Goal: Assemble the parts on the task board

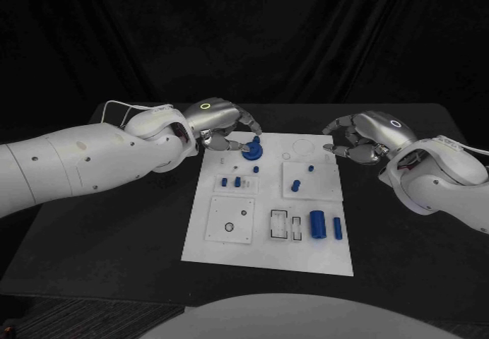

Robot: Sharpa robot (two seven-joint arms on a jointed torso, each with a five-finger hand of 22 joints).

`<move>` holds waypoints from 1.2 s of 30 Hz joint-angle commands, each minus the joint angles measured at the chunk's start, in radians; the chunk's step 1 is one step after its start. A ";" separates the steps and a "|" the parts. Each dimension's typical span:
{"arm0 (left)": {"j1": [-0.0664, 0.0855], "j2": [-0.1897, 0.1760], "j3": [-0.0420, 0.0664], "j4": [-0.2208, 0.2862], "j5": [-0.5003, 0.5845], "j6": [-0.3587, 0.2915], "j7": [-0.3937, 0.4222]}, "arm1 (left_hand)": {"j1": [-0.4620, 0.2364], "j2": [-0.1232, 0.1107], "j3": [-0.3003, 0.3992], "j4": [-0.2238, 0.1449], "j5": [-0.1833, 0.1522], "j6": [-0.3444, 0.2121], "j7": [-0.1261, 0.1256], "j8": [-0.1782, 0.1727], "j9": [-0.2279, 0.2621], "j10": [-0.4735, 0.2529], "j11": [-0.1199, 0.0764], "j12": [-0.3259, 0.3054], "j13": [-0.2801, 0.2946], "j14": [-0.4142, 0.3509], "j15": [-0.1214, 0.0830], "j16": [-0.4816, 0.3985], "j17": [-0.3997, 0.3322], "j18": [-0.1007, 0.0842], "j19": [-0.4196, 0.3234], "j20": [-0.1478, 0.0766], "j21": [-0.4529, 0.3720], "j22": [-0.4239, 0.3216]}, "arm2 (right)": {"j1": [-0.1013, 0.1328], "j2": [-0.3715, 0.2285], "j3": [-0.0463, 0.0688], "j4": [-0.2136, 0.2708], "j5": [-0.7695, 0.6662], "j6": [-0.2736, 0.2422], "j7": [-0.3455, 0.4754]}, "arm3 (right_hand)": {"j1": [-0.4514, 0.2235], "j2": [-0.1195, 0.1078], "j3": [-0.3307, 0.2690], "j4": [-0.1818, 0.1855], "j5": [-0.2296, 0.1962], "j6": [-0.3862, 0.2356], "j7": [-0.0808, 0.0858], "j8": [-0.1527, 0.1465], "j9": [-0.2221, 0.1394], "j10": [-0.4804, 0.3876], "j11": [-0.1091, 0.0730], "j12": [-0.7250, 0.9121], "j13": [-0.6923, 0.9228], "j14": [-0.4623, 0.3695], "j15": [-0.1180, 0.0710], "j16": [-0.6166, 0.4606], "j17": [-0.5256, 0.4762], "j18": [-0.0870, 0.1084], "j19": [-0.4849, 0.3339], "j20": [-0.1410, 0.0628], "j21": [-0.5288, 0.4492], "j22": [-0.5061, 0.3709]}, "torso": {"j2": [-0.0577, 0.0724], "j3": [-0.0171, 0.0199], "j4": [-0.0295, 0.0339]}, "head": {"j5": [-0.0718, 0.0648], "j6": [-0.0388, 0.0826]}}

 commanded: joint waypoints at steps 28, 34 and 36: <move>-0.060 0.085 0.001 -0.061 -0.277 0.066 -0.048 | 0.000 0.012 0.014 -0.034 0.061 0.083 -0.014 0.014 -0.075 0.128 0.013 -0.021 -0.027 -0.003 0.000 -0.005 -0.027 -0.016 0.013 -0.012 -0.023 0.215 | -0.002 -0.006 0.000 -0.002 -0.003 0.001 -0.010 | 0.006 0.004 0.004 0.001 0.002 0.009 -0.003 -0.003 -0.002 0.104 0.005 0.003 0.263 0.100 0.009 -0.004 0.249 0.011 0.011 0.006 -0.005 0.196 | 0.002 0.0027 -0.0033 | 0.002 0.000; -0.068 0.096 0.001 -0.075 -0.277 0.069 -0.048 | -0.004 0.012 0.017 -0.035 0.058 0.084 -0.014 0.012 -0.078 0.139 0.015 -0.017 -0.025 -0.007 0.001 -0.008 -0.034 -0.016 0.011 -0.012 -0.027 0.214 | -0.002 -0.005 0.000 -0.003 -0.003 0.003 -0.010 | 0.006 0.004 0.004 0.001 0.002 0.009 -0.003 -0.003 -0.002 0.104 0.005 0.003 0.263 0.100 0.009 -0.004 0.249 0.011 0.011 0.006 -0.005 0.196 | 0.002 0.0015 -0.0042 | 0.003 0.000; -0.070 0.099 0.001 -0.078 -0.277 0.071 -0.049 | -0.004 0.012 0.019 -0.035 0.058 0.087 -0.013 0.013 -0.079 0.144 0.014 -0.015 -0.024 -0.008 0.001 -0.008 -0.035 -0.016 0.011 -0.011 -0.026 0.214 | -0.002 -0.004 0.000 -0.003 -0.003 0.003 -0.011 | 0.006 0.004 0.004 0.001 0.002 0.009 -0.003 -0.003 -0.002 0.104 0.005 0.003 0.263 0.100 0.009 -0.004 0.249 0.011 0.011 0.006 -0.005 0.196 | 0.002 0.0019 -0.0042 | 0.004 0.000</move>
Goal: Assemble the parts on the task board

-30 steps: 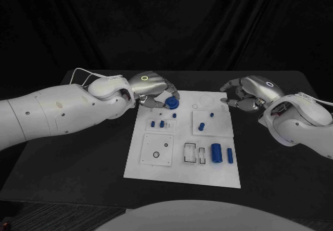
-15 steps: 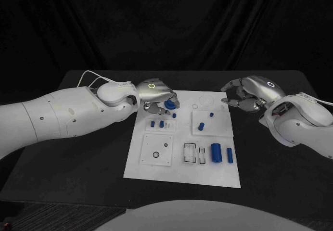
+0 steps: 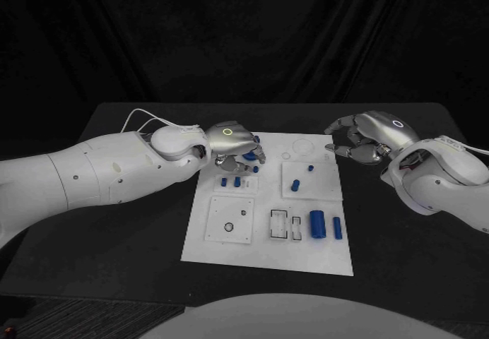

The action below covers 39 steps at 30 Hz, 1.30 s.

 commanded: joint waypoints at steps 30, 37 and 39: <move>-0.031 0.053 0.001 -0.063 -0.005 0.038 -0.003 | 0.008 0.022 0.073 -0.031 0.025 0.085 0.024 0.024 -0.009 0.104 -0.006 0.018 -0.001 -0.030 0.000 -0.032 -0.058 -0.013 0.004 -0.003 -0.020 0.210 | -0.002 0.002 0.000 -0.001 -0.003 0.009 -0.013 | 0.006 0.003 0.004 0.002 0.000 0.008 0.000 -0.002 -0.002 0.104 0.005 0.003 0.263 0.100 0.009 -0.004 0.249 0.011 0.011 0.006 -0.005 0.196 | 0.001 0.0012 -0.0004 | -0.003 0.000; -0.037 0.058 0.001 -0.071 -0.005 0.039 0.000 | 0.006 0.025 0.088 -0.040 0.025 0.115 0.026 0.035 -0.008 0.135 -0.008 0.015 -0.009 -0.031 -0.001 -0.038 -0.070 -0.013 0.003 -0.002 -0.023 0.209 | -0.004 0.002 0.000 -0.002 -0.003 0.010 -0.013 | 0.006 0.004 0.004 0.002 -0.001 0.009 0.000 -0.002 -0.003 0.104 0.005 0.003 0.263 0.100 0.008 -0.005 0.248 0.011 0.011 0.005 -0.006 0.196 | 0.000 0.0020 -0.0003 | -0.004 0.000; -0.038 0.059 0.001 -0.072 -0.005 0.040 0.000 | 0.005 0.028 0.093 -0.043 0.026 0.133 0.030 0.042 -0.007 0.149 -0.007 0.010 -0.013 -0.031 -0.001 -0.042 -0.076 -0.013 0.003 -0.002 -0.024 0.209 | -0.004 0.002 0.000 -0.002 -0.003 0.010 -0.013 | 0.006 0.004 0.004 0.002 -0.001 0.009 0.000 -0.002 -0.003 0.104 0.005 0.003 0.263 0.100 0.008 -0.005 0.248 0.011 0.011 0.005 -0.006 0.196 | 0.000 0.0021 0.0002 | -0.004 0.000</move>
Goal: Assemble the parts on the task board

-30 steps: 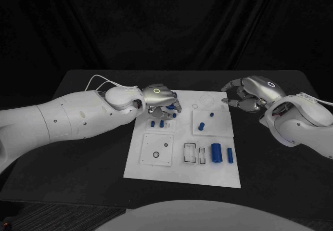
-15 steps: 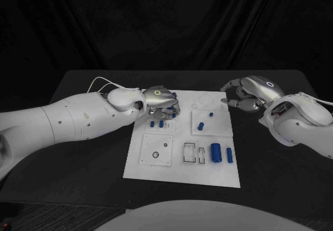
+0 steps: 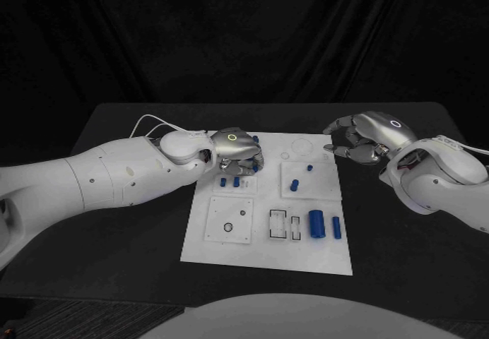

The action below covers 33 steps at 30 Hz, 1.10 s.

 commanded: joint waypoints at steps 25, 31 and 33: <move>0.024 -0.086 -0.001 0.092 -0.001 -0.088 -0.016 | -0.011 0.012 0.034 -0.033 -0.003 0.049 0.013 -0.004 -0.009 0.072 0.007 -0.066 -0.053 0.000 0.005 -0.034 -0.051 -0.014 0.009 -0.002 -0.008 0.210 | -0.006 -0.004 0.001 -0.001 -0.002 0.010 -0.016 | 0.006 0.004 0.005 0.003 -0.003 0.011 0.000 -0.002 -0.002 0.104 0.005 0.003 0.263 0.100 0.008 -0.006 0.246 0.012 0.009 0.005 -0.010 0.195 | -0.001 -0.0012 0.0016 | 0.003 0.000; 0.054 -0.131 -0.001 0.143 -0.001 -0.093 -0.031 | -0.018 0.008 0.033 -0.032 -0.008 0.050 0.011 -0.006 -0.011 0.073 0.006 -0.071 -0.057 0.001 0.005 -0.034 -0.051 -0.013 0.009 -0.002 -0.009 0.210 | -0.006 -0.003 0.001 -0.002 0.003 0.013 -0.017 | 0.006 0.004 0.005 0.003 -0.003 0.011 0.000 -0.002 -0.002 0.104 0.005 0.003 0.263 0.099 0.008 -0.008 0.245 0.013 0.008 0.005 -0.013 0.194 | -0.002 -0.0017 0.0024 | 0.003 0.000; 0.058 -0.141 -0.001 0.152 -0.001 -0.095 -0.034 | -0.019 0.007 0.033 -0.032 -0.009 0.050 0.010 -0.007 -0.012 0.073 0.005 -0.072 -0.058 0.002 0.005 -0.034 -0.051 -0.013 0.009 -0.002 -0.009 0.210 | -0.006 -0.004 0.001 -0.002 0.004 0.014 -0.018 | 0.006 0.004 0.005 0.003 -0.003 0.011 0.000 -0.002 -0.002 0.104 0.005 0.003 0.263 0.099 0.008 -0.008 0.245 0.013 0.008 0.005 -0.013 0.194 | -0.002 -0.0007 0.0021 | 0.003 0.000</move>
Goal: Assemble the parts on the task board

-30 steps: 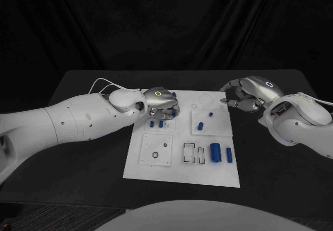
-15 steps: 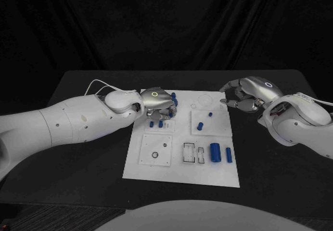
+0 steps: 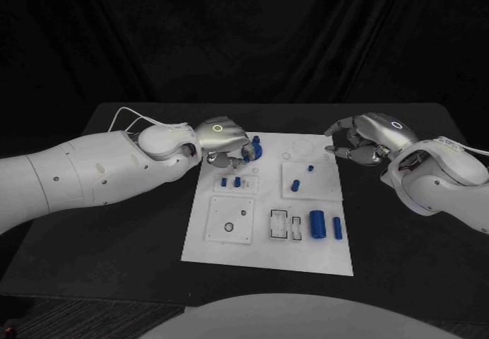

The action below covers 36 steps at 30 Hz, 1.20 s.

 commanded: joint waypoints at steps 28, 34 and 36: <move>0.010 -0.035 0.000 0.021 0.000 0.034 -0.036 | -0.028 -0.011 0.009 0.001 -0.027 -0.008 -0.003 -0.016 -0.008 0.001 -0.001 -0.022 -0.015 0.002 -0.001 -0.012 -0.014 -0.012 0.005 -0.002 -0.012 0.208 | -0.003 0.000 0.001 -0.003 0.003 0.021 -0.021 | 0.006 0.004 0.005 0.003 -0.004 0.004 0.000 -0.003 -0.002 0.104 0.005 0.003 0.263 0.099 0.008 -0.005 0.243 0.014 0.007 0.005 -0.009 0.193 | 0.001 0.0006 -0.0004 | 0.003 0.000; 0.007 -0.030 0.000 0.016 0.000 0.048 -0.039 | -0.028 -0.011 0.009 0.001 -0.027 -0.008 -0.003 -0.016 -0.008 0.002 -0.001 -0.023 -0.015 -0.001 -0.001 -0.015 -0.020 -0.011 0.004 -0.002 -0.014 0.207 | -0.005 0.001 0.001 -0.003 0.003 0.021 -0.021 | 0.007 0.005 0.005 0.003 -0.005 0.004 0.000 -0.003 -0.002 0.104 0.005 0.003 0.263 0.098 0.009 -0.006 0.242 0.014 0.006 0.005 -0.011 0.193 | 0.001 0.0004 -0.0006 | 0.005 0.000; 0.005 -0.031 0.000 0.017 0.000 0.051 -0.040 | -0.028 -0.011 0.009 0.001 -0.028 -0.008 -0.003 -0.016 -0.008 0.002 -0.001 -0.023 -0.016 -0.001 -0.001 -0.016 -0.021 -0.011 0.002 -0.002 -0.016 0.207 | -0.006 0.001 0.001 -0.003 0.003 0.021 -0.021 | 0.007 0.005 0.005 0.003 -0.005 0.004 0.000 -0.003 -0.002 0.104 0.005 0.003 0.263 0.098 0.009 -0.006 0.242 0.014 0.006 0.005 -0.011 0.193 | 0.001 0.0003 -0.0007 | 0.005 0.000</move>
